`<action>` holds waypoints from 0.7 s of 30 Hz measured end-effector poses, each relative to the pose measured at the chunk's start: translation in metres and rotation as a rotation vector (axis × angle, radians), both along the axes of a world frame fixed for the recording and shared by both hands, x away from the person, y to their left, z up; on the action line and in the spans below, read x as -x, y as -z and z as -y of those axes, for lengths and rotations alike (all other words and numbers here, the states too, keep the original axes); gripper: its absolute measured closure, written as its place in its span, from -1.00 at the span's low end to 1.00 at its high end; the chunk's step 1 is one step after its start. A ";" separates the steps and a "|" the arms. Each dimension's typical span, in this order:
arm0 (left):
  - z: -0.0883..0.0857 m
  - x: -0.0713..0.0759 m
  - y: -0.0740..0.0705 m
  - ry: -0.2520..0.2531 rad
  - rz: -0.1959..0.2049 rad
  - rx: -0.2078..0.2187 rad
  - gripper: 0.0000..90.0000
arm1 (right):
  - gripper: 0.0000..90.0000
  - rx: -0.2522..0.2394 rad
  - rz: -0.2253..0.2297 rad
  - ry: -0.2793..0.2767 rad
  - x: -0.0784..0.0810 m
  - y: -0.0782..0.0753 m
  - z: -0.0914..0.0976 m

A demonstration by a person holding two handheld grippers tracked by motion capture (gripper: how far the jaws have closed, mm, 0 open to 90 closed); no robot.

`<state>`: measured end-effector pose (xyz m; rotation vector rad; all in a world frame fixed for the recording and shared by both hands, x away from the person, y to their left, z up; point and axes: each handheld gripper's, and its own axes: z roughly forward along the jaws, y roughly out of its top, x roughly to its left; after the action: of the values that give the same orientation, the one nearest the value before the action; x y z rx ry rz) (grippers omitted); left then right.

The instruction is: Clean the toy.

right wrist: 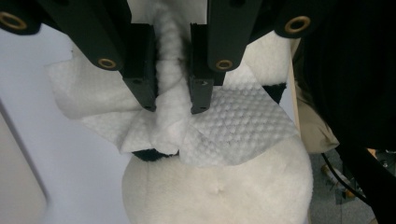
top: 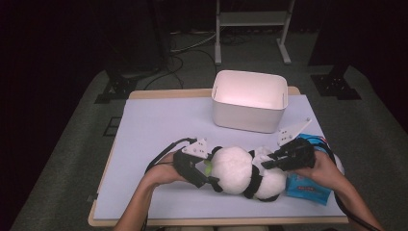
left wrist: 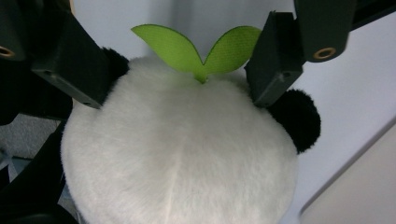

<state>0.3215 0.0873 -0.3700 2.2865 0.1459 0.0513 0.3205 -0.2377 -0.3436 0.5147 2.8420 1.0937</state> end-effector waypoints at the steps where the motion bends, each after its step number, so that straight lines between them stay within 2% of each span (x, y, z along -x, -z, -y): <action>1: 0.000 0.000 -0.002 -0.003 0.000 0.002 -0.41 | 0.67 -0.006 0.005 0.004 0.001 -0.001 0.000; 2: 0.000 0.000 -0.003 0.000 0.002 0.000 -0.41 | 0.68 -0.020 0.017 0.002 0.002 -0.002 0.000; 5: 0.002 0.001 -0.008 -0.005 -0.003 0.041 -0.38 | 0.68 -0.059 0.026 -0.016 0.003 -0.007 -0.003; 11: 0.007 0.002 -0.014 -0.004 0.006 0.039 -0.38 | 0.68 -0.090 0.034 -0.074 0.005 -0.018 -0.022; 15: 0.009 0.002 -0.016 -0.005 0.006 0.043 -0.38 | 0.68 -0.105 0.046 -0.106 0.005 -0.026 -0.035; 21: 0.008 0.002 -0.016 -0.006 0.005 0.032 -0.38 | 0.68 -0.098 0.064 -0.154 0.004 -0.035 -0.056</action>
<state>0.3192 0.0789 -0.3541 2.2540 0.1492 0.0577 0.3165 -0.1818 -0.3085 0.2632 2.8225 1.2555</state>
